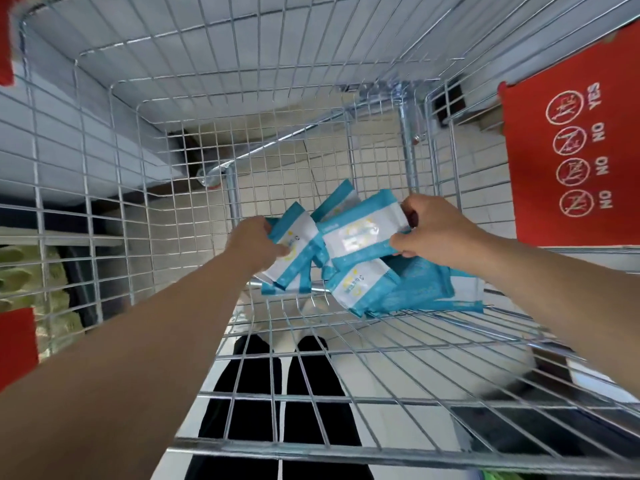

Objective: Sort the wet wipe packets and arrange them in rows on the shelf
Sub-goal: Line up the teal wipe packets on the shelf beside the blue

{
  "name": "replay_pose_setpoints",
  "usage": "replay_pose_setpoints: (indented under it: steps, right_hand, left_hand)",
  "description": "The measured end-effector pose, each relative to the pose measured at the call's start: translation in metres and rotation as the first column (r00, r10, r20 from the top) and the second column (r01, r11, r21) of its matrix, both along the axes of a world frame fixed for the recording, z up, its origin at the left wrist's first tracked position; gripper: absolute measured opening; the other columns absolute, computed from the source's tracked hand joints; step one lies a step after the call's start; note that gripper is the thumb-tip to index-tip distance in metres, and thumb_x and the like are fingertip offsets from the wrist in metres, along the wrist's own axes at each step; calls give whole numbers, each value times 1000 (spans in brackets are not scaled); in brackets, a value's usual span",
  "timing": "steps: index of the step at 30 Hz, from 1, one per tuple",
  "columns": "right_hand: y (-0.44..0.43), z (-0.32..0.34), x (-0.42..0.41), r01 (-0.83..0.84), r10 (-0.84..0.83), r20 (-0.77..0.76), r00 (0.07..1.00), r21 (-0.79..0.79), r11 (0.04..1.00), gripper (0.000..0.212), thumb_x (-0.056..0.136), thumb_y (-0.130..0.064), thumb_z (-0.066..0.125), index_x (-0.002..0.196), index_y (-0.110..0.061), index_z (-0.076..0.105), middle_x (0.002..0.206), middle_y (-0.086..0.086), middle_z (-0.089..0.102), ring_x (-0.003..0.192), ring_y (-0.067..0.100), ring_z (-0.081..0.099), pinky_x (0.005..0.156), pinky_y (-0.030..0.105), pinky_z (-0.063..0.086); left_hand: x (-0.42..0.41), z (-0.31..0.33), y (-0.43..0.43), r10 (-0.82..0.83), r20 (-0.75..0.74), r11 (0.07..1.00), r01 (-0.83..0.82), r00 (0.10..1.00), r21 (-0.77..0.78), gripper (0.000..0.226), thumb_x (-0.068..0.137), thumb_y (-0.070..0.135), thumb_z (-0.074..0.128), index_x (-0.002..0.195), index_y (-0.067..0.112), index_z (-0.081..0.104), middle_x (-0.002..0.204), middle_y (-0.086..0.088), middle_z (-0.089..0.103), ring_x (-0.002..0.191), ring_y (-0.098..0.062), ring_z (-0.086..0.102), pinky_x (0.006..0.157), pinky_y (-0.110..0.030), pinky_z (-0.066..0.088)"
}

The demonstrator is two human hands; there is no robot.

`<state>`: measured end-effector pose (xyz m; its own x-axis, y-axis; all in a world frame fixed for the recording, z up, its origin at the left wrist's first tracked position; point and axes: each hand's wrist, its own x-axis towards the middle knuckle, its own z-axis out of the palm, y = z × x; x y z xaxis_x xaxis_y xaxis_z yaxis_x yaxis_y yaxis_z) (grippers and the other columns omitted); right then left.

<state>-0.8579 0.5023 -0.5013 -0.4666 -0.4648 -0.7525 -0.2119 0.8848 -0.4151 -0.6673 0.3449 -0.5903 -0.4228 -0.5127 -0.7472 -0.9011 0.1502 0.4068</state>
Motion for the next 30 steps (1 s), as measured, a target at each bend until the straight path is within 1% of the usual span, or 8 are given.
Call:
replay_pose_setpoints:
  steps: [5,9,13,15,18,21,25,30]
  right_hand:
    - [-1,8,9,-212,199,106,974,139,967,27,76,-3,66,99,-17,60,85,-1,66,70,13,64,54,19,50]
    - [3,-8,26,-372,369,65,927,273,887,23,75,-7,68,97,-7,59,86,6,62,65,17,58,48,22,40]
    - [2,-21,43,-460,504,-75,860,312,831,9,80,-2,57,84,-9,54,80,4,55,71,19,58,53,27,42]
    - [-1,-23,46,-477,534,-115,838,321,818,16,82,-2,56,74,-12,46,75,1,48,66,16,51,50,27,36]
    - [-11,-19,43,-440,479,-64,876,303,845,27,86,-3,55,69,-16,38,74,-1,43,61,11,43,47,25,32]
    - [-20,-6,38,-286,297,-15,955,238,928,10,84,-3,58,83,-9,50,79,4,52,62,13,49,45,24,35]
    - [-32,26,32,-192,205,-122,971,108,975,11,84,-7,59,93,-8,54,84,6,56,61,13,50,44,23,35]
    - [-57,96,31,-123,79,-262,962,-158,980,7,89,-9,51,83,-11,48,72,2,49,53,13,43,40,23,31]
  left_hand:
    - [7,19,-12,195,4,977,-194,981,92,71,66,13,86,119,2,41,106,-13,58,90,-27,56,62,-31,48]
    - [24,40,-26,146,25,985,-148,989,92,40,71,10,81,107,7,64,104,-8,64,88,-24,56,63,-29,45]
    - [34,43,-28,139,-10,981,-136,990,142,40,75,4,77,112,9,62,104,-7,63,87,-22,54,61,-27,42]
    - [34,40,-31,143,-16,978,-139,990,155,42,76,3,75,114,9,60,108,-9,63,87,-23,54,62,-27,41]
    - [34,37,-40,171,-22,967,-164,985,197,41,80,6,72,116,12,53,106,-6,59,88,-24,55,59,-27,42]
    - [34,43,-48,229,-55,951,-211,972,225,40,82,7,71,111,16,45,104,-4,58,85,-22,57,61,-29,44]
    - [33,71,-59,263,-163,953,-230,951,197,34,87,10,67,113,14,46,92,1,58,76,-12,56,60,-24,43]
    - [40,145,-62,382,-312,920,-328,870,214,23,95,16,55,114,19,41,106,-1,61,88,-12,58,70,-26,46]
